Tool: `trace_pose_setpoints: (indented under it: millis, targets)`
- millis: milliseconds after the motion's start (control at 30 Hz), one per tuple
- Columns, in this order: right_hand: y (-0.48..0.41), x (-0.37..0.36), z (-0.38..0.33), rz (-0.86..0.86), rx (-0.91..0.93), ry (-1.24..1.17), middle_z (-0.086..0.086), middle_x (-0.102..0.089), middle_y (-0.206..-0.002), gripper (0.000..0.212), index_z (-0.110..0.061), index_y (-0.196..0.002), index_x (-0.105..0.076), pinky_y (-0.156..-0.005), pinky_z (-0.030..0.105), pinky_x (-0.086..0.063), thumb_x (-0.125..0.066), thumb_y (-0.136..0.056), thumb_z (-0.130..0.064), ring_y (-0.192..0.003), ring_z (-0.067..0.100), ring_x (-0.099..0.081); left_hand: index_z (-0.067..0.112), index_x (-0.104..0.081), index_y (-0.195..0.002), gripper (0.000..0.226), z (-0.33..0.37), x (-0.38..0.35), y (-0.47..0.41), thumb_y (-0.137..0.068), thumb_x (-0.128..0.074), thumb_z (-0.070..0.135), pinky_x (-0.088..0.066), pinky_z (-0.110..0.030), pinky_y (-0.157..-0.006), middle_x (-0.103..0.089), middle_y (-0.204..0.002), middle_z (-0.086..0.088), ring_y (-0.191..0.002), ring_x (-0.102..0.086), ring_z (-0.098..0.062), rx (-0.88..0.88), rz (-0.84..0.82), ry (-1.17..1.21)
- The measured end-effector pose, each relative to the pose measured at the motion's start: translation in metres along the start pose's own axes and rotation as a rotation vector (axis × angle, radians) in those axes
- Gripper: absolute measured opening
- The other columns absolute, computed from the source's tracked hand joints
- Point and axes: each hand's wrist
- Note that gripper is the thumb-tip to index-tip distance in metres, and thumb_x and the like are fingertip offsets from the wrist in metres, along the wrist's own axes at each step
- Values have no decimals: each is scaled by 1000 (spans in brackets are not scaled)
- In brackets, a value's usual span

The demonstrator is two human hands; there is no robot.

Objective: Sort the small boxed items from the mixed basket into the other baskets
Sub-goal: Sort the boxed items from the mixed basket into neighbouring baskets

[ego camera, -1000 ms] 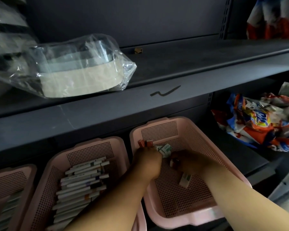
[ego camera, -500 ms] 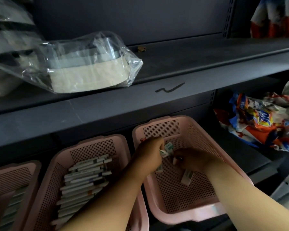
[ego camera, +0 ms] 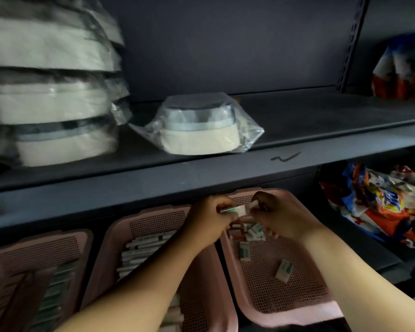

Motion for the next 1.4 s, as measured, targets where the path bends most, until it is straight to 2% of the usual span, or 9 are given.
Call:
trace_pose_setpoints:
  millis: [100, 233, 433, 567, 667, 867, 967, 1133, 1400]
  targets:
    - [1, -17, -32, 18, 50, -57, -5, -69, -88, 11, -25, -103, -69, -62, 13, -52, -60, -97, -24, -68, -3, -66, 36, -70, -92, 17, -7, 37, 19, -91, -78, 22, -47, -17, -77, -72, -94, 20, -86, -64, 11, 10, 88, 15]
    - [-4, -57, -73, -77, 106, -184, 6, -73, -96, 13, -26, -105, -70, -69, 45, -59, -64, -93, -24, -83, 28, -72, 28, -63, -91, 13, -25, 95, 57, -95, -73, 21, -52, -22, -72, -72, -86, 13, -75, -67, 4, 88, 134, 1]
    - [-16, -136, -131, -217, 167, -151, 5, -60, -68, 12, -28, -90, -62, -51, 30, -50, -59, -98, -20, -56, 19, -58, 21, -54, -79, 26, -77, 186, 131, -90, -77, 23, -42, -33, -66, -62, -63, 7, -62, -58, -11, 277, 206, -27]
    - [-20, -189, -159, -326, 156, -142, 1, -58, -67, 14, -28, -89, -60, -54, 30, -45, -57, -99, -18, -55, 18, -54, 18, -62, -77, 28, -109, 229, 180, -73, -82, 37, -45, -33, -68, -68, -67, -7, -63, -59, -16, 387, 279, -18]
    - [-22, -222, -176, -393, 185, -123, 3, -57, -69, 13, -25, -88, -59, -55, 33, -46, -58, -99, -18, -56, 19, -54, 21, -63, -75, 27, -125, 250, 209, -75, -88, 30, -48, -34, -70, -68, -68, 5, -68, -62, -13, 416, 268, -130]
    - [-23, -262, -200, -455, 178, -147, -2, -57, -65, 11, -26, -89, -62, -51, 28, -44, -61, -96, -18, -48, 9, -53, 28, -62, -79, 25, -139, 263, 243, -80, -86, 26, -44, -22, -68, -67, -84, 13, -83, -62, -7, 435, 64, -468]
    - [-23, -272, -205, -465, 168, -120, 1, -61, -74, 7, -25, -92, -62, -55, 30, -45, -59, -96, -21, -58, 15, -57, 31, -63, -84, 18, -141, 254, 253, -81, -81, 33, -51, -28, -87, -66, -94, 15, -92, -62, -10, 438, -80, -609]
    - [-21, -279, -207, -460, 199, -64, 4, -65, -82, 12, -30, -88, -61, -54, 30, -50, -56, -97, -24, -59, 13, -60, 28, -65, -95, 13, -144, 236, 260, -88, -76, 32, -45, -27, -74, -64, -94, 13, -90, -60, -11, 387, -247, -656]
    - [-21, -279, -204, -470, 190, -99, 17, -70, -93, 15, -28, -88, -60, -51, 30, -48, -55, -97, -16, -57, 18, -60, 25, -65, -124, 27, -148, 230, 254, -98, -64, 28, -52, -36, -89, -68, -113, -1, -98, -63, -22, 296, -427, -876]
Point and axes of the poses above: each hand's wrist, its own y-axis away from the middle knuckle, its own x-axis out of the back of the hand, z = x × y
